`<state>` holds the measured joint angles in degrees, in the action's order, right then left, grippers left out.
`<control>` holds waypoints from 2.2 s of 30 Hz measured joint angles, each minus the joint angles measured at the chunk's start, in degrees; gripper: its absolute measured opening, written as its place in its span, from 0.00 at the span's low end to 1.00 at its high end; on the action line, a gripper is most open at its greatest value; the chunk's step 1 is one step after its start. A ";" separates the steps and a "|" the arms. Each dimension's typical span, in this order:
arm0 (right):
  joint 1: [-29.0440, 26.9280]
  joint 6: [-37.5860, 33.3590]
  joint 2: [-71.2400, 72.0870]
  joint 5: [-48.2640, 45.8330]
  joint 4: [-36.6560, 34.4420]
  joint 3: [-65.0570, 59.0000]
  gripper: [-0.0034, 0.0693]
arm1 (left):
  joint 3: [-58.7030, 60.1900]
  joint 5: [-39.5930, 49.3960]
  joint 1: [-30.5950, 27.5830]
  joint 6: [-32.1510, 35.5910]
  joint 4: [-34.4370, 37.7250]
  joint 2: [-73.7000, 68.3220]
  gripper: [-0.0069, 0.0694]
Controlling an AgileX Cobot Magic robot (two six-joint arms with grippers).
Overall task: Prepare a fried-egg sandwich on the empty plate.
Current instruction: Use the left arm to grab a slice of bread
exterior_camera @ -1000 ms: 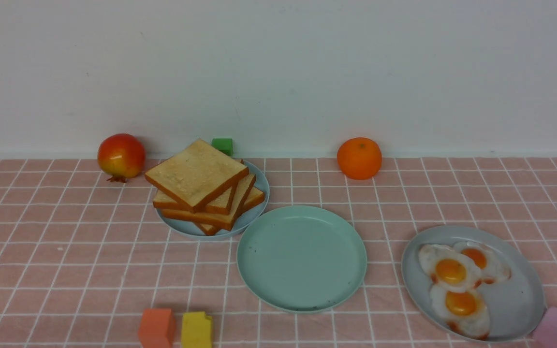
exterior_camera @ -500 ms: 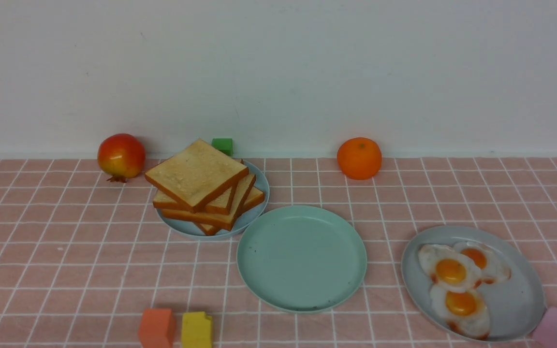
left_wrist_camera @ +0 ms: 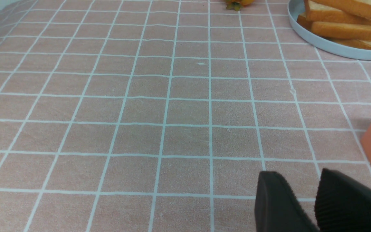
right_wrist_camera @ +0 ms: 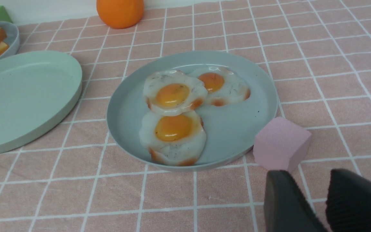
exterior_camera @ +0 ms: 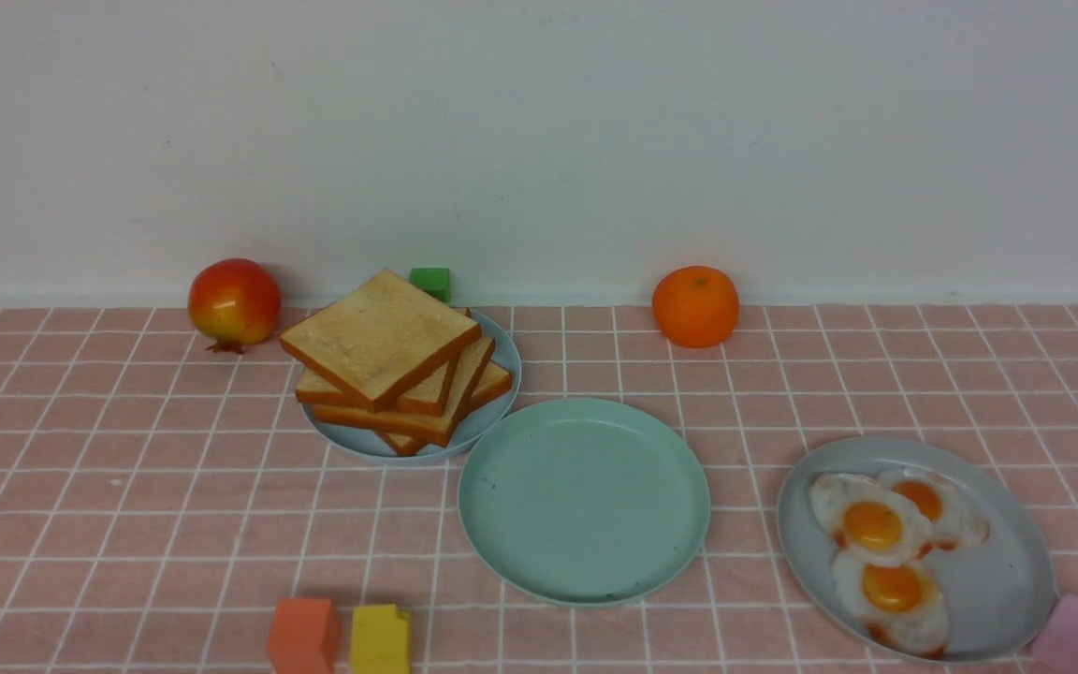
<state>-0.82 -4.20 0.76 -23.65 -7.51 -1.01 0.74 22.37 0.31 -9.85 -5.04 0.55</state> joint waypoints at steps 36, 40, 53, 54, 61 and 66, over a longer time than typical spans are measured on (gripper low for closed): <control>0.00 18.85 -7.26 21.37 -11.95 28.44 0.38 | -23.61 -27.55 0.00 -19.33 13.25 -8.13 0.41; 0.00 18.21 -14.24 12.56 -10.02 41.48 0.38 | -35.46 -16.16 0.00 -19.33 13.21 -17.46 0.41; 6.60 8.80 -36.35 -12.13 -4.08 53.40 0.38 | -53.31 -1.80 0.00 -19.43 13.57 -48.68 0.41; 9.11 8.75 -36.35 -12.07 -3.01 52.30 0.38 | -53.31 -0.64 0.00 -19.43 14.17 -49.82 0.41; 22.97 8.69 -36.94 -8.24 1.78 44.91 0.38 | -53.31 7.92 0.00 -19.43 15.79 -59.67 0.41; 28.36 11.21 -41.79 -13.19 0.67 43.97 0.38 | -55.66 10.06 0.00 -16.26 18.46 -74.16 0.41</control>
<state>27.54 7.01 -41.04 -36.84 -6.84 42.96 -54.93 32.43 0.31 -26.11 13.42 -73.61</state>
